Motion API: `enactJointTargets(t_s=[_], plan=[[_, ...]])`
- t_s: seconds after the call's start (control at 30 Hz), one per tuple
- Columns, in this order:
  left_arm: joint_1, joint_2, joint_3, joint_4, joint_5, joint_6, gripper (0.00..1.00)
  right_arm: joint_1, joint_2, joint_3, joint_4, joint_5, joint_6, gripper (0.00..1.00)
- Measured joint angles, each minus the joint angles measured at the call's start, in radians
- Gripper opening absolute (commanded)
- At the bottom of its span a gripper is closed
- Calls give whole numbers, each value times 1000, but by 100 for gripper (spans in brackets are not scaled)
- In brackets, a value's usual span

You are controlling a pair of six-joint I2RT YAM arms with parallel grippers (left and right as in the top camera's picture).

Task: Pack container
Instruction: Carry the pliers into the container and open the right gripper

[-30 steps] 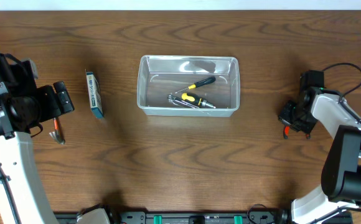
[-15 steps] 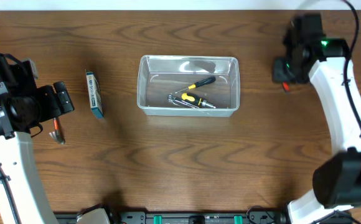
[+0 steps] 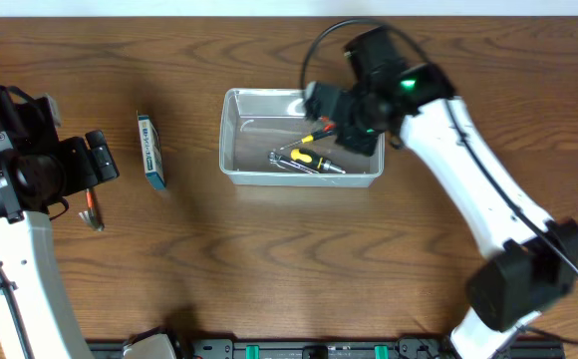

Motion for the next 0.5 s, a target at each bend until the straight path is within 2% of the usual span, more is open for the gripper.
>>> enactJointTargets(t_s=[0.23,0.3,0.33,0.43,0.5], plan=[[0,0,0,0,0,0,98,30,210,-2,-1,-20,-43,2],[0,0,0,0,0,0,98,30,256,-4,-2,-20,-39,4],[0,0,0,0,0,0,98,30,274,-6,-2,-20,-35,8],[0,0,0,0,0,0,98,30,291,-11,2,-19,-19,40],[0,0,0,0,0,0,98,30,288,-10,13,-19,-10,71]])
